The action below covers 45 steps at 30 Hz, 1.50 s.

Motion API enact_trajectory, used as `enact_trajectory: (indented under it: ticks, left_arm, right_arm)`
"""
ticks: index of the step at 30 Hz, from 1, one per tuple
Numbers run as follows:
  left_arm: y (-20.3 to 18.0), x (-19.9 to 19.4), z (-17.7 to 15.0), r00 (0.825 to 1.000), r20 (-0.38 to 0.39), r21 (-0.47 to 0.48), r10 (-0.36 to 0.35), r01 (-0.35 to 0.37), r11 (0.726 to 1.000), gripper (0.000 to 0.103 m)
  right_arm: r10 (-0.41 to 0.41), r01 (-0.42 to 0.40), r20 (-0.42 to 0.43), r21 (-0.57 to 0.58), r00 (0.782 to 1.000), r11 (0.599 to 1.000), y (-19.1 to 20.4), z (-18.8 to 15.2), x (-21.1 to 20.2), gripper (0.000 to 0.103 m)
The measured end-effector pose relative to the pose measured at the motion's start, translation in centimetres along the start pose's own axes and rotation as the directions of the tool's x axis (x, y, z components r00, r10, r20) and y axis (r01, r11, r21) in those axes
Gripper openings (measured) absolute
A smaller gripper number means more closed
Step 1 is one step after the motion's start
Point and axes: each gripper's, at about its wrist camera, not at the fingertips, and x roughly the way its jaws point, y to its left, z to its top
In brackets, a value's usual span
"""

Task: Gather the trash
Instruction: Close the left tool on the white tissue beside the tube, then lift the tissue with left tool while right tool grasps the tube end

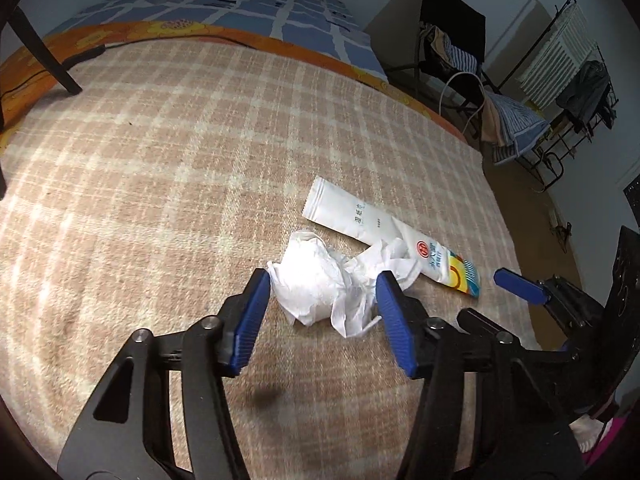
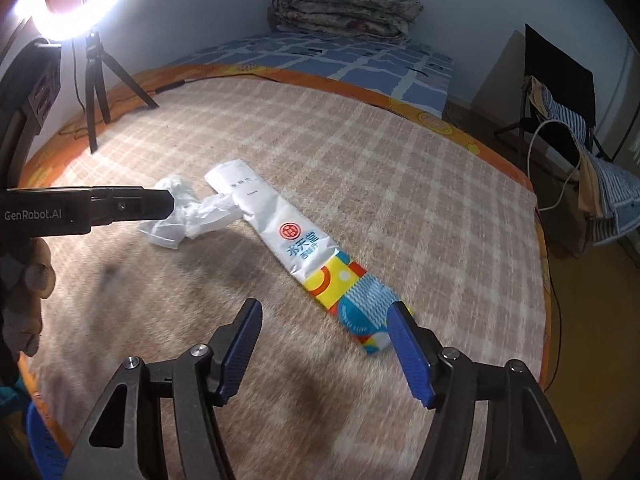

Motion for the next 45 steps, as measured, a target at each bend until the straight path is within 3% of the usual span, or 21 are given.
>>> enact_trajectory:
  ticks: [8, 17, 21, 26, 30, 31, 32, 45]
  left_arm:
    - [1.1, 1.5, 0.3, 1.000, -0.009, -0.039, -0.018, 0.018, 0.999, 0.033]
    - [1.8, 1.2, 1.0, 1.000, 0.007, -0.030, -0.019, 0.019, 0.999, 0.025]
    - [2.4, 0.7, 1.3, 1.000, 0.021, -0.037, -0.010, 0.011, 0.999, 0.024]
    - [3.4, -0.3, 1.4, 0.999, 0.039, -0.049, 0.003, -0.001, 0.999, 0.023]
    - [3.6, -1.2, 1.3, 0.999, 0.050, -0.048, 0.010, -0.007, 0.999, 0.022]
    - [3.7, -1.5, 1.3, 0.998, 0.054, -0.049, 0.011, -0.009, 0.999, 0.022]
    - [3.7, -1.8, 1.3, 0.998, 0.057, -0.047, 0.011, -0.009, 0.999, 0.022]
    - [2.2, -7.0, 0.5, 0.992, 0.123, 0.021, 0.025, -0.028, 0.999, 0.022]
  right_arm:
    - [-0.021, 0.020, -0.020, -0.035, 1.000, 0.999, 0.3, 0.8, 2.2, 0.067]
    - [-0.011, 0.011, -0.034, -0.018, 0.999, 1.000, 0.2, 1.8, 4.0, 0.067]
    - [0.052, -0.050, -0.040, 0.035, 0.998, 0.998, -0.3, 2.3, 4.4, 0.047]
    - [0.055, -0.053, -0.035, 0.047, 0.998, 0.997, -0.3, 2.6, 4.3, 0.037]
    - [0.061, -0.058, -0.031, 0.086, 0.998, 0.995, -0.7, 2.5, 3.8, 0.023]
    - [0.066, -0.063, -0.027, 0.090, 0.997, 0.994, -0.8, 2.5, 3.6, 0.010]
    - [0.068, -0.066, -0.021, 0.092, 0.997, 0.994, -0.9, 2.6, 3.4, 0.005]
    - [0.068, -0.072, 0.041, 0.122, 0.997, 0.990, -0.5, 2.9, -1.6, 0.004]
